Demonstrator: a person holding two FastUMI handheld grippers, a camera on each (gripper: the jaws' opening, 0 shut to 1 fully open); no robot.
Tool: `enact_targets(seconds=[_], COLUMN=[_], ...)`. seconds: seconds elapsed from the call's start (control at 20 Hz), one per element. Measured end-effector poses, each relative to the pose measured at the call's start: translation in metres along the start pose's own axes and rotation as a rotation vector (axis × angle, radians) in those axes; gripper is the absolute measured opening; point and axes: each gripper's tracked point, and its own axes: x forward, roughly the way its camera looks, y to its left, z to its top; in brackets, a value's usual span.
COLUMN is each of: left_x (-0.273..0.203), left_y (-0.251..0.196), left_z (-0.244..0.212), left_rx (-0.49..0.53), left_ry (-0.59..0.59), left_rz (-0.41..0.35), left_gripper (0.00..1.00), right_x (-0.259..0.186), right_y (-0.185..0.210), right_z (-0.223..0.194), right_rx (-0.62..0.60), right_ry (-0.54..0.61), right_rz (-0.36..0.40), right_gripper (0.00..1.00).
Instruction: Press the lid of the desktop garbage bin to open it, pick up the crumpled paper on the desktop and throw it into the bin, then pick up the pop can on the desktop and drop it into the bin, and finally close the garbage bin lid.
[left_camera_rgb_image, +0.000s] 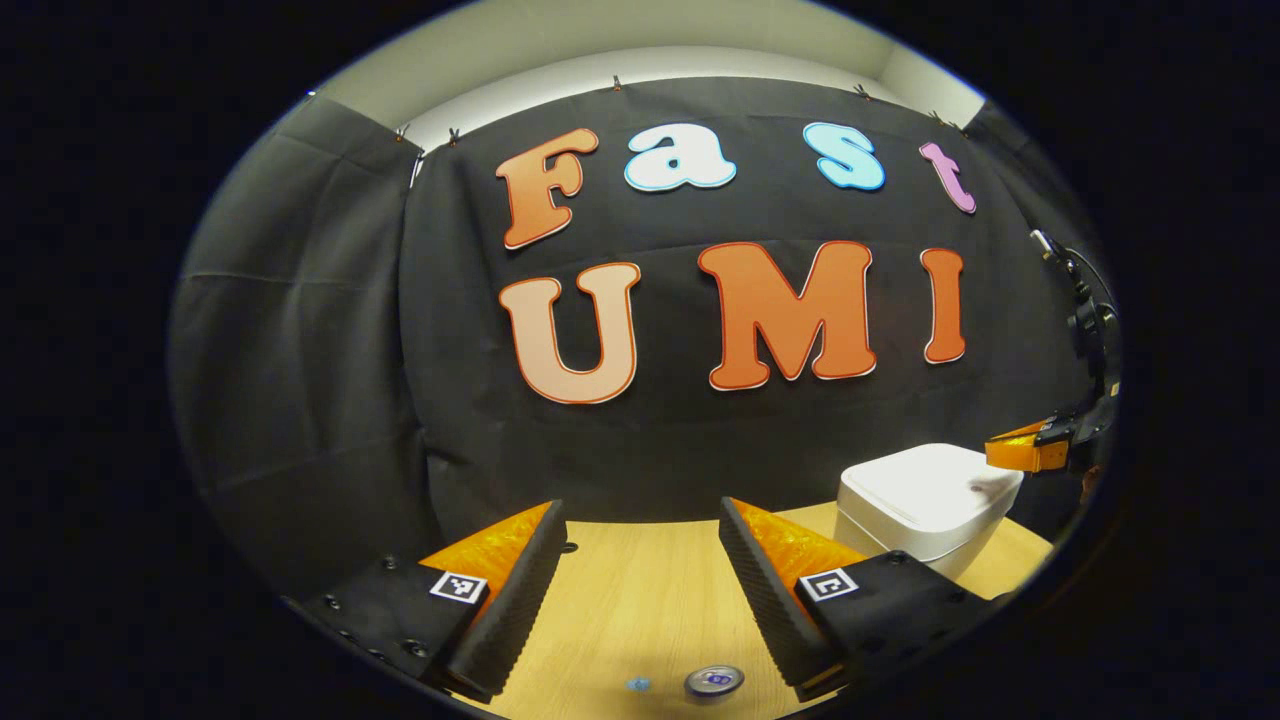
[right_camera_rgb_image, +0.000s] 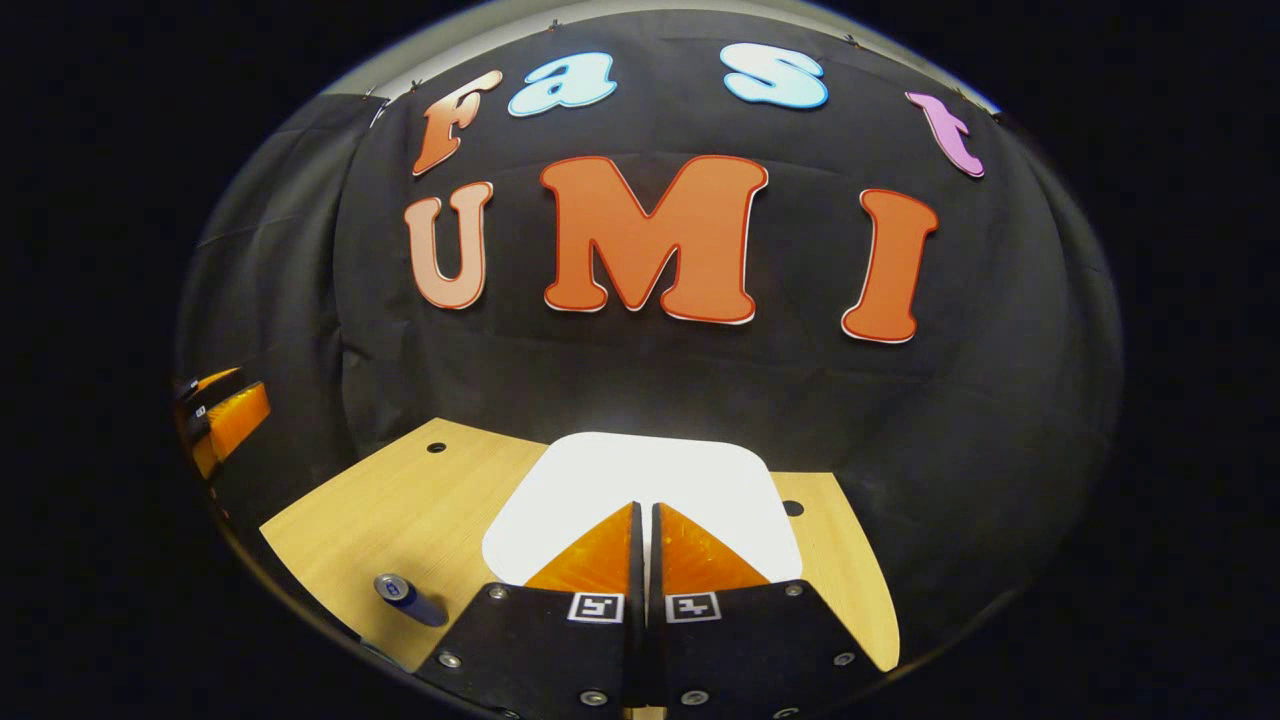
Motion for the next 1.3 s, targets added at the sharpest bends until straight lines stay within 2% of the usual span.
enact_targets(seconds=[0.2, 0.25, 0.3, 0.5, 0.55, 0.6, 0.65, 0.85, 0.9, 0.95, 1.2, 1.3], left_x=[-0.005, -0.004, -0.004, 0.004, 0.006, 0.009, 0.011, 0.022, 0.024, 0.027, 0.049, 0.057], left_y=[-0.002, -0.001, -0.001, -0.002, -0.003, -0.003, -0.002, 0.004, 0.007, 0.009, 0.025, 0.029], left_z=[-0.007, -0.009, -0.01, -0.018, -0.018, -0.017, -0.018, -0.019, -0.019, -0.018, -0.009, -0.007], left_rx=[0.002, -0.001, -0.004, 0.0, 0.004, 0.007, 0.008, 0.014, 0.013, 0.017, 0.04, 0.025], left_ry=[0.019, 0.026, 0.03, 0.067, 0.07, 0.069, 0.072, 0.076, 0.069, 0.066, 0.004, -0.011], left_rz=[0.023, 0.034, 0.043, 0.048, 0.047, 0.048, 0.047, 0.024, 0.018, 0.013, -0.007, -0.02], left_gripper=[1.0, 0.95, 0.99, 0.99, 0.95, 1.0, 0.99, 1.0, 0.95, 1.0, 1.0, 1.0], right_x=[0.01, 0.013, 0.013, 0.016, 0.017, 0.018, 0.016, 0.015, 0.015, 0.014, 0.001, -0.001], right_y=[0.001, 0.003, 0.005, 0.004, 0.003, 0.004, 0.005, 0.004, 0.003, 0.003, 0.013, 0.015], right_z=[-0.018, -0.024, -0.021, -0.028, -0.027, -0.025, -0.026, -0.013, -0.014, -0.01, 0.056, 0.075], right_rx=[-0.002, -0.008, -0.016, -0.02, -0.002, 0.0, -0.007, -0.024, -0.035, -0.052, -0.095, -0.116], right_ry=[0.053, 0.077, 0.061, 0.089, 0.08, 0.073, 0.066, 0.004, -0.001, -0.023, -0.238, -0.289], right_rz=[0.027, 0.044, 0.05, 0.06, 0.061, 0.066, 0.07, 0.047, 0.032, 0.014, -0.036, -0.068], right_gripper=[0.01, 0.01, 0.01, 0.01, 0.02, 0.01, 0.01, 0.01, 0.01, 0.01, 0.04, 0.08])
